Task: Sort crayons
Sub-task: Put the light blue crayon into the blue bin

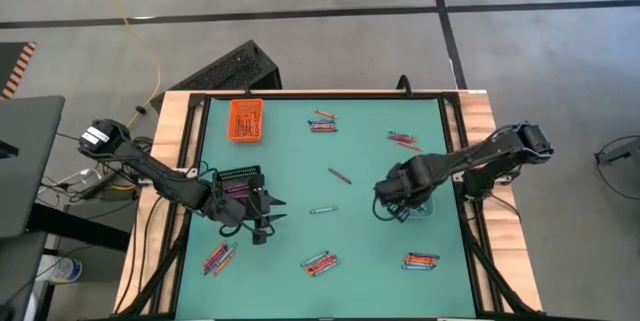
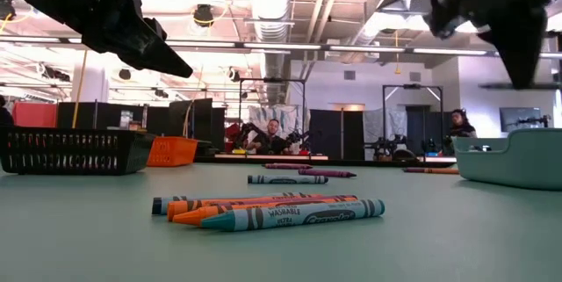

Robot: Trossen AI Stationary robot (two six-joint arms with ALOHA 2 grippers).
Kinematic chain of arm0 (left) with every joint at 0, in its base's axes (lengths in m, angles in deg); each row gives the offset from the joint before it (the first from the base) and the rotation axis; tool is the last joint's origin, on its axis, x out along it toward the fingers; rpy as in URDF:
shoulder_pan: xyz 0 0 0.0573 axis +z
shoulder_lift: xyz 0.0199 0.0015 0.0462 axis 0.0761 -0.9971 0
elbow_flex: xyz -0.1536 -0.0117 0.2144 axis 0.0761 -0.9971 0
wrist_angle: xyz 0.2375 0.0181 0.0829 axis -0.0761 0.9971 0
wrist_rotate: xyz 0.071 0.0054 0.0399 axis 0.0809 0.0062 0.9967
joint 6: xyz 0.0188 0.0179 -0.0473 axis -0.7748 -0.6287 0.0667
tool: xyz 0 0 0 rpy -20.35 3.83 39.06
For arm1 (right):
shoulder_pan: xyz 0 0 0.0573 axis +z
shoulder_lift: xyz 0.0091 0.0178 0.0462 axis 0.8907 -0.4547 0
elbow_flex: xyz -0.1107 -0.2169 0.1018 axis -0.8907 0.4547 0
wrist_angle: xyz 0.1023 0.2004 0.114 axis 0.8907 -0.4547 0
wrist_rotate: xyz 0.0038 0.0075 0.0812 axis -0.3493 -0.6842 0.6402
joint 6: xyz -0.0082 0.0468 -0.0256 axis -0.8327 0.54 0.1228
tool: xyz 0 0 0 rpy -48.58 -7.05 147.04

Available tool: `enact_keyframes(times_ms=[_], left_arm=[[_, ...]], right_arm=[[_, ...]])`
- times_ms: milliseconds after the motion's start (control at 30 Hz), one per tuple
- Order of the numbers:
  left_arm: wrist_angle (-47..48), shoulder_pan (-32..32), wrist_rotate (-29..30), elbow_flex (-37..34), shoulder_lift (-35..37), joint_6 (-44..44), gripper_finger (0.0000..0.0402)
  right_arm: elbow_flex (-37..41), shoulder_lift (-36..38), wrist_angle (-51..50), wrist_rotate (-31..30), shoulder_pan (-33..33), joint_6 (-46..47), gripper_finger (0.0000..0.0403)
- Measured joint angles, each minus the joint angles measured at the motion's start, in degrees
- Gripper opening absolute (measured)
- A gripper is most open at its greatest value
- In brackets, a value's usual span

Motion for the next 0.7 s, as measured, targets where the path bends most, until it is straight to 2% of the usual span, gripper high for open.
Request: enact_keyframes(times_ms=[267, 700], left_arm=[[-0.26, 0.00, 0.04, 0.00, 0.01, 0.04, 0.0133], [-0.24, 0.00, 0.07, 0.00, 0.01, 0.04, 0.0133]], right_arm=[[7.47, 0.07, 3.95, -0.45, -4.99, 0.20, 0.0005], [8.89, 0.07, 6.87, -1.60, -8.81, -1.23, 0.0058]])
